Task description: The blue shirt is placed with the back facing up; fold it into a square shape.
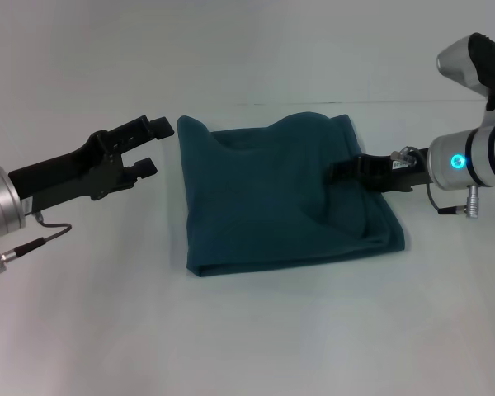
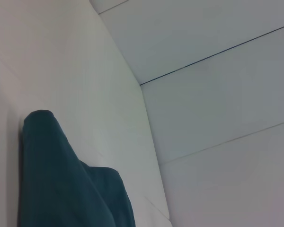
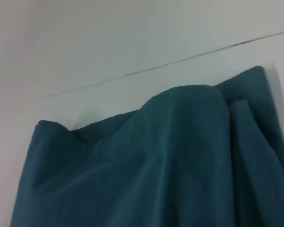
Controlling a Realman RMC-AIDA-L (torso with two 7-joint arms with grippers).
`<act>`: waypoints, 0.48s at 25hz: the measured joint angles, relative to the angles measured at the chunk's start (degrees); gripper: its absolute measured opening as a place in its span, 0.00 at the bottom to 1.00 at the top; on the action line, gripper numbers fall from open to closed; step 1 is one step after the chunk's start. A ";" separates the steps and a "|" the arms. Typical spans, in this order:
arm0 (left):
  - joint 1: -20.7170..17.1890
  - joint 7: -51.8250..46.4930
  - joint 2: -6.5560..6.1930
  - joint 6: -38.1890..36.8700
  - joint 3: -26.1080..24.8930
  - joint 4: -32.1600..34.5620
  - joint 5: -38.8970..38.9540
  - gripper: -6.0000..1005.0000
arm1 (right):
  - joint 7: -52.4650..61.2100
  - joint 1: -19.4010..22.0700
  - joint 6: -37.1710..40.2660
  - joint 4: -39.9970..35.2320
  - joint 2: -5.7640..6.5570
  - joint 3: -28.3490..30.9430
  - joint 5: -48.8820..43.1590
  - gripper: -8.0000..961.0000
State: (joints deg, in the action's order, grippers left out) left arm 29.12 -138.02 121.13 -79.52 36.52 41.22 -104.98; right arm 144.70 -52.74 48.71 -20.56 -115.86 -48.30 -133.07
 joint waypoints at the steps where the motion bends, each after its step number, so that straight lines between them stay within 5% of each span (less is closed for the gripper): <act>1: 0.03 0.00 0.00 0.02 0.03 0.00 -0.02 0.96 | 0.01 -0.09 -0.03 0.00 -0.06 -0.08 0.00 0.75; 11: 0.06 0.18 0.04 0.58 0.13 0.00 0.04 0.96 | -0.24 -0.41 0.32 -0.54 -0.50 -0.46 0.17 0.74; 12: 0.06 0.19 0.05 0.68 0.13 0.00 0.05 0.96 | -0.22 -0.43 0.33 -0.54 -0.50 -0.48 0.16 0.67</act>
State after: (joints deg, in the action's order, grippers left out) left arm 29.18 -137.84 121.18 -78.84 36.65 41.22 -104.92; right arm 144.48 -53.16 49.04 -21.10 -116.36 -48.78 -132.90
